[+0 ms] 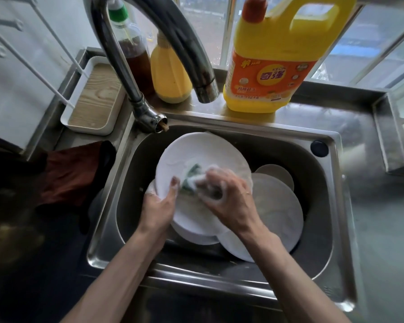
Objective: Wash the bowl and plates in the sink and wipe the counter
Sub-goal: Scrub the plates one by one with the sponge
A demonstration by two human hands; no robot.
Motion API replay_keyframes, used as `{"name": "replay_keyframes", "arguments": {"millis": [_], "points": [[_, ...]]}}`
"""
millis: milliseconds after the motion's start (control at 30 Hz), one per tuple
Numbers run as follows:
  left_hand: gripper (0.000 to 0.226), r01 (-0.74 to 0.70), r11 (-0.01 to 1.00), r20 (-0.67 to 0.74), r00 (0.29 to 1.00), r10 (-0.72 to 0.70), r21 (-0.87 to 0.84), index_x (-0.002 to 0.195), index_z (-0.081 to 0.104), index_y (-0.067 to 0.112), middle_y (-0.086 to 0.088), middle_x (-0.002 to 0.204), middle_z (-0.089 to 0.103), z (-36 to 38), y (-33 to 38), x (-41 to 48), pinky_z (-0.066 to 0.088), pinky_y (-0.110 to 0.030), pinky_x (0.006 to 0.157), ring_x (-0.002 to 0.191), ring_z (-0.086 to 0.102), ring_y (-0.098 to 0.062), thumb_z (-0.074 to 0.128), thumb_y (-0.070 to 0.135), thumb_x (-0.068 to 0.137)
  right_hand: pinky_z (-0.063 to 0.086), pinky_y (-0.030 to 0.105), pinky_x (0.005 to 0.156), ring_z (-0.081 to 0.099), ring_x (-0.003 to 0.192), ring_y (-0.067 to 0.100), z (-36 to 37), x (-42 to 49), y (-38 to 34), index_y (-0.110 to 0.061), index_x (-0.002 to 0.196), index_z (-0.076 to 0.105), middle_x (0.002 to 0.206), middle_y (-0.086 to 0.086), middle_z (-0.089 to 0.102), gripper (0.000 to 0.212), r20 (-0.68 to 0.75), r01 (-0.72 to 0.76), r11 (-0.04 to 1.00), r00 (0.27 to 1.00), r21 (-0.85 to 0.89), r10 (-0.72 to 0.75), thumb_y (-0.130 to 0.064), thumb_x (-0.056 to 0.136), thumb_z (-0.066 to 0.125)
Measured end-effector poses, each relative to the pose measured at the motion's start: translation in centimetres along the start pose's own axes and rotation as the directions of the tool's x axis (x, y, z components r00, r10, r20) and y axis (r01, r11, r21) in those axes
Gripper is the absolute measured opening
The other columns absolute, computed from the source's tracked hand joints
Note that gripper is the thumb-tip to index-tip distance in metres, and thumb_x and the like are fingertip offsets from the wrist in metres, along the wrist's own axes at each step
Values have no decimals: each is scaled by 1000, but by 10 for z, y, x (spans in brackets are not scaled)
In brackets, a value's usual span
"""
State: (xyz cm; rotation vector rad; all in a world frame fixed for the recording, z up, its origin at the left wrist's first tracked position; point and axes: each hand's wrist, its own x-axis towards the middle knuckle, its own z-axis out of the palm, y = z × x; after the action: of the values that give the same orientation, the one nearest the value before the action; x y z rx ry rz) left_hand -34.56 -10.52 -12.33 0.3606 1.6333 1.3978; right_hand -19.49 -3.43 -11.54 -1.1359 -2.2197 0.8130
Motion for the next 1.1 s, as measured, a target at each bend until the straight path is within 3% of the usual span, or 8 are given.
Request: {"name": "replay_keyframes", "arguments": {"millis": [100, 233, 400, 667, 800, 867, 967, 1100], "points": [[27, 0, 999, -12, 1000, -1, -41, 115, 66, 22, -3, 98, 80, -4, 4, 6, 63, -33, 70, 88, 77, -21, 62, 40, 95, 35, 21, 75, 46, 79, 2, -4, -12, 4, -41, 82, 53, 84, -18, 53, 33, 78, 10, 1000, 997, -6, -9, -34, 77, 85], [22, 17, 999, -32, 999, -18, -38, 119, 66, 21, 2, 96, 80, -5, 4, 6, 60, -24, 67, 88, 76, -15, 53, 34, 105, 36, 31, 72, 44, 78, 13, -11, -19, 13, -28, 84, 54, 86, -9, 56, 38, -117, -214, 952, 974, -220, 193, -32, 70, 89], [33, 60, 998, 23, 998, -59, -17, 122, 66, 18, -8, 106, 78, 5, -1, 0, 61, -40, 80, 99, 75, -29, 50, 41, 105, 40, 29, 77, 50, 84, 11, 12, 2, -6, -25, 91, 60, 94, -8, 63, 28, 59, -4, 997, 998, -78, 9, -31, 79, 85], [20, 25, 1000, 68, 997, -23, -20, 120, 66, 12, -8, 98, 78, 1, 3, -4, 62, -32, 67, 88, 76, -24, 59, 20, 102, 45, 41, 84, 54, 98, 21, -7, 21, 7, -26, 108, 64, 109, -3, 59, 13, -185, -148, 899, 980, -413, 76, -37, 103, 60], [20, -19, 1000, 103, 994, 19, 0, 120, 66, 14, -8, 103, 78, 0, 2, -11, 60, -31, 70, 93, 76, -24, 54, 20, 106, 46, 40, 80, 61, 92, 21, -16, 12, -2, -28, 107, 60, 101, -6, 65, 22, -163, -209, 924, 973, -320, 164, -23, 89, 72], [21, -5, 1000, 86, 996, 7, -23, 123, 65, 14, -8, 105, 77, -3, 2, -11, 61, -30, 71, 96, 76, -25, 53, 19, 106, 47, 32, 76, 64, 88, 14, -23, 13, -3, -28, 113, 65, 100, -9, 70, 23, -147, -341, 938, 932, -62, 330, -26, 91, 68], [26, -2, 999, 71, 997, 5, -41, 130, 62, 12, -11, 109, 77, -5, 4, -8, 61, -30, 71, 97, 76, -26, 52, 19, 107, 51, 27, 71, 67, 87, 11, -29, 18, 3, -27, 123, 63, 94, -13, 69, 26, -92, -510, 812, 828, 284, 553, -25, 99, 54], [26, 4, 999, 29, 1000, -2, -50, 130, 62, 12, -10, 108, 77, -2, 4, -5, 61, -30, 70, 97, 76, -26, 54, 19, 106, 51, 39, 72, 58, 89, 15, -22, 15, 8, -22, 126, 52, 106, -3, 59, 23, -225, -315, 949, 922, 33, 314, -18, 104, 50]]}}
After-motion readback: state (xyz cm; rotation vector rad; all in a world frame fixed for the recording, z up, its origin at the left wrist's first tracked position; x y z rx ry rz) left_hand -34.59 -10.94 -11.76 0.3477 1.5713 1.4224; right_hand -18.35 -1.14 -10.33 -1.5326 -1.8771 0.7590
